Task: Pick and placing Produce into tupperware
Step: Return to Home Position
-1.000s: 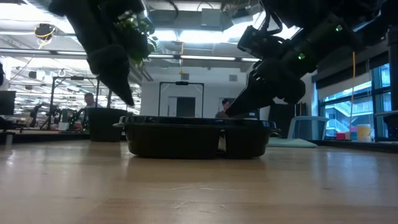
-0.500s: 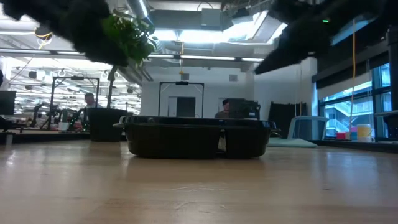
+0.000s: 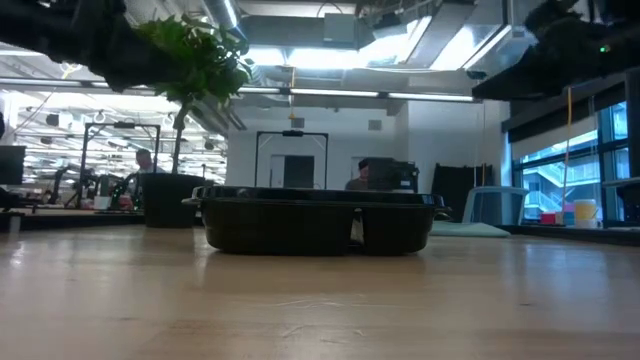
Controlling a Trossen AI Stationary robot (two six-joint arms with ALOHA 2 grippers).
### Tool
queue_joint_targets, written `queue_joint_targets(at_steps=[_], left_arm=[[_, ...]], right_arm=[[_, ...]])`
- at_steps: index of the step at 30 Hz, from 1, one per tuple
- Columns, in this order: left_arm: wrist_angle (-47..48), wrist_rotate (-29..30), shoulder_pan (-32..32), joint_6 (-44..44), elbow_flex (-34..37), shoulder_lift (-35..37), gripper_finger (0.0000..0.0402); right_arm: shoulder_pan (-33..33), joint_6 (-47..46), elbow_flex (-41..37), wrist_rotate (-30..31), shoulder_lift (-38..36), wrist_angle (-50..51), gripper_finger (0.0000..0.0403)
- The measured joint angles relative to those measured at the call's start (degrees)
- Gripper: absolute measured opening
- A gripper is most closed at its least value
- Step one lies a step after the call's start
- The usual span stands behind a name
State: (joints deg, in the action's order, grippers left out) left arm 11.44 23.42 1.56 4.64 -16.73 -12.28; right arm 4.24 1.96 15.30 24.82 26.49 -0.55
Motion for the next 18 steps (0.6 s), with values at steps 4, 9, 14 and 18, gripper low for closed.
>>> queue_joint_targets(at_steps=[4,9,14,18], left_arm=[[3.31,0.02,2.02,-0.12,1.07,4.81,0.0215],[4.29,-0.03,3.64,-0.53,3.27,10.92,0.0215],[7.58,-0.15,4.51,0.67,4.2,12.12,0.0215],[7.76,0.01,4.94,1.06,4.67,12.14,0.0215]], right_arm=[[-0.66,1.77,-0.75,-0.59,-8.05,3.76,0.0059],[-0.75,1.07,-0.76,-0.57,-17.24,10.44,0.0059],[-0.75,-0.02,-0.77,-0.53,-25.25,16.92,0.0059],[-0.75,-0.3,-0.69,-0.55,-26.17,18.13,0.0059]])
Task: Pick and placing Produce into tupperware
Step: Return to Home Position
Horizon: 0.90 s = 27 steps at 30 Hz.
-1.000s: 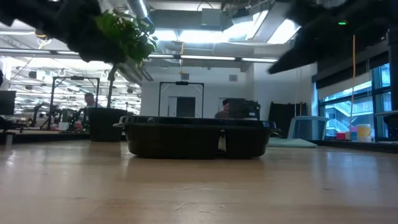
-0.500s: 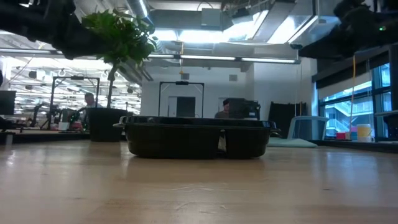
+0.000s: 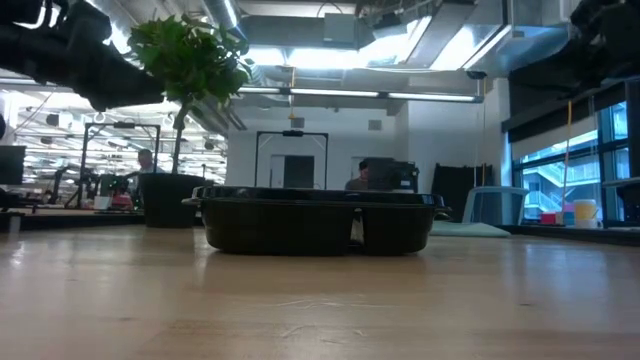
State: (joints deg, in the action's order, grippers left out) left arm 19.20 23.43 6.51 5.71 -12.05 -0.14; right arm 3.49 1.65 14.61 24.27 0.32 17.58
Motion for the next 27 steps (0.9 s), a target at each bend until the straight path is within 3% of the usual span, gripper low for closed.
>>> queue_joint_targets(at_steps=[7,12,18,27], left_arm=[[-0.84,-2.74,0.01,0.15,2.69,0.0,0.0215],[-6.17,-2.99,0.02,0.14,7.06,-0.02,0.0215],[-7.34,-1.41,0.26,-1.32,7.21,0.0,0.0215],[-7.29,0.51,1.96,-3.46,7.21,-0.08,0.0215]], right_arm=[[0.0,-1.26,-3.57,-0.01,-0.25,-2.28,0.0059],[0.0,-0.04,-9.25,-0.05,-0.23,-10.57,0.0059],[0.0,1.97,-13.73,-0.42,-0.07,-20.68,0.0059],[0.0,0.42,-13.94,-0.9,-0.09,-21.03,0.0059]])
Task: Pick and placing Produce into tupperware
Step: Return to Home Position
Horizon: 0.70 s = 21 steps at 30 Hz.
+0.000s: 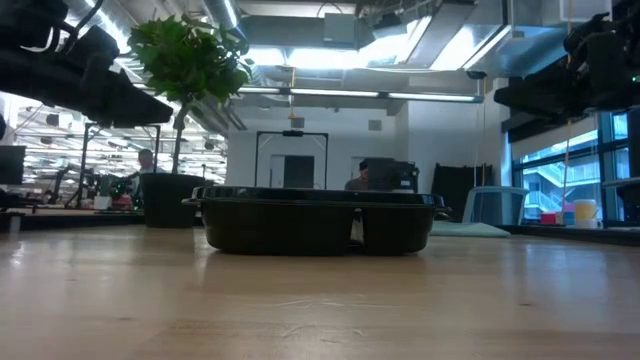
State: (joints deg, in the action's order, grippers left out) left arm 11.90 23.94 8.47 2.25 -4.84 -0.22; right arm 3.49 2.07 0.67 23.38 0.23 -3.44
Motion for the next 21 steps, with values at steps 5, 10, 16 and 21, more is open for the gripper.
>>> queue_joint_targets(at_steps=[5,10,16,21], left_arm=[[0.02,0.02,0.31,-3.07,0.02,-0.14,0.0215],[0.04,0.02,0.29,-3.38,0.02,-0.14,0.0215],[0.04,0.02,0.29,-4.34,0.02,-0.14,0.0215],[0.04,0.01,0.29,-4.31,0.02,-0.14,0.0215]], right_arm=[[0.0,0.03,0.0,-0.02,0.02,0.0,0.0059],[0.0,0.49,0.0,-0.02,0.02,0.0,0.0059],[0.0,1.23,0.0,-0.09,0.02,-0.01,0.0059],[0.0,1.25,0.0,-0.09,0.02,0.0,0.0059]])
